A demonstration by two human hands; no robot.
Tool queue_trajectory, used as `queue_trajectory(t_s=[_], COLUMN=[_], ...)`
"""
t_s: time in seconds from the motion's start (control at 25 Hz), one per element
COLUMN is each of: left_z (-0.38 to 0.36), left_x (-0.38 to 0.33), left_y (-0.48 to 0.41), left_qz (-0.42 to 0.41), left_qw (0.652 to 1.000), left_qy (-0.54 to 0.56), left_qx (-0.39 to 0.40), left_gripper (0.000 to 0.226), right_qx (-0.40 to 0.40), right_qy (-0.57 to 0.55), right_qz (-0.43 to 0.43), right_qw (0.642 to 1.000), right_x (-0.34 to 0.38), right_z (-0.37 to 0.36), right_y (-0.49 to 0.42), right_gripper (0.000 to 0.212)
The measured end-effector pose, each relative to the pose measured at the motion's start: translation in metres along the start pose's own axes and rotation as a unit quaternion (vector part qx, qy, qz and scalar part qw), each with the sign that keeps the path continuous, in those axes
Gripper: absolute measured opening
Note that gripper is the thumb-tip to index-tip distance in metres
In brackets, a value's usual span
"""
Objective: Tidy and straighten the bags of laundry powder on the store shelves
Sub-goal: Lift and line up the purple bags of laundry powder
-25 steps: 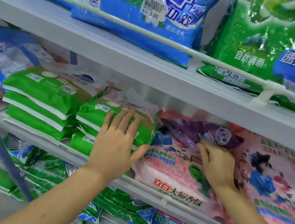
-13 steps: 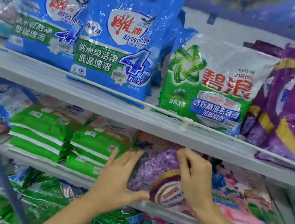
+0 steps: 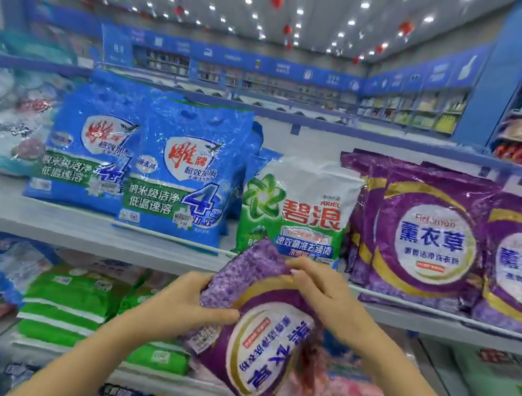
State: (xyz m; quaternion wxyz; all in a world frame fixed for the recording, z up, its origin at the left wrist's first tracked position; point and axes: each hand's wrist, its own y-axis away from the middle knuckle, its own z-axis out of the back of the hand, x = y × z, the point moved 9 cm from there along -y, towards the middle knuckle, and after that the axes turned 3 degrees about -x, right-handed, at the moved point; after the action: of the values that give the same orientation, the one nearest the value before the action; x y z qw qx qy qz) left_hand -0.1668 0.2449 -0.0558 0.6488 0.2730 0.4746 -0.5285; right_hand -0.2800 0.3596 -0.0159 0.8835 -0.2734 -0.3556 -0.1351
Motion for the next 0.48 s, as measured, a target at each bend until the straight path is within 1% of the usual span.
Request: queue_trajectory(t_s=[0.04, 0.08, 0.12, 0.16, 0.28, 0.32, 0.36, 0.4, 0.44, 0.48], left_z=[0.005, 0.008, 0.01, 0.01, 0.007, 0.005, 0.002, 0.0, -0.002, -0.002], left_x=[-0.008, -0.016, -0.023, -0.032, -0.056, -0.064, -0.073, -0.08, -0.087, -0.092], left_y=[-0.001, -0.003, -0.006, -0.007, -0.013, -0.015, -0.016, -0.016, -0.018, -0.02], left_qz=[0.003, 0.002, -0.001, -0.007, -0.015, -0.021, -0.028, -0.037, -0.044, -0.047], left_qw=[1.0, 1.0, 1.0, 0.999, 0.997, 0.996, 0.995, 0.994, 0.994, 0.994], left_qy=[0.004, 0.002, -0.009, -0.025, -0.044, -0.045, -0.046, -0.047, -0.053, -0.05], left_qx=[0.002, 0.01, 0.02, 0.033, 0.064, 0.074, 0.08, 0.087, 0.088, 0.087], left_gripper=[0.024, 0.022, 0.021, 0.021, 0.025, 0.025, 0.025, 0.025, 0.025, 0.022], right_qx=[0.028, 0.035, 0.02, -0.005, -0.109, -0.143, -0.159, -0.152, -0.109, -0.061], right_qy=[-0.012, -0.017, -0.016, -0.015, 0.003, 0.004, 0.0, -0.018, -0.043, -0.066], right_qz=[-0.014, -0.017, -0.011, -0.003, 0.02, 0.015, 0.005, -0.016, -0.047, -0.072], right_qw=[0.999, 0.999, 1.0, 1.0, 0.994, 0.99, 0.987, 0.988, 0.992, 0.993], right_x=[-0.002, -0.003, -0.003, -0.003, 0.003, 0.002, 0.001, -0.004, -0.013, -0.023], right_z=[0.002, 0.004, 0.007, 0.011, 0.032, 0.041, 0.049, 0.052, 0.049, 0.044], right_y=[0.007, 0.011, 0.014, 0.015, 0.021, 0.025, 0.03, 0.037, 0.042, 0.049], right_gripper=[0.012, 0.008, 0.003, 0.003, 0.017, 0.021, 0.022, 0.017, 0.011, 0.023])
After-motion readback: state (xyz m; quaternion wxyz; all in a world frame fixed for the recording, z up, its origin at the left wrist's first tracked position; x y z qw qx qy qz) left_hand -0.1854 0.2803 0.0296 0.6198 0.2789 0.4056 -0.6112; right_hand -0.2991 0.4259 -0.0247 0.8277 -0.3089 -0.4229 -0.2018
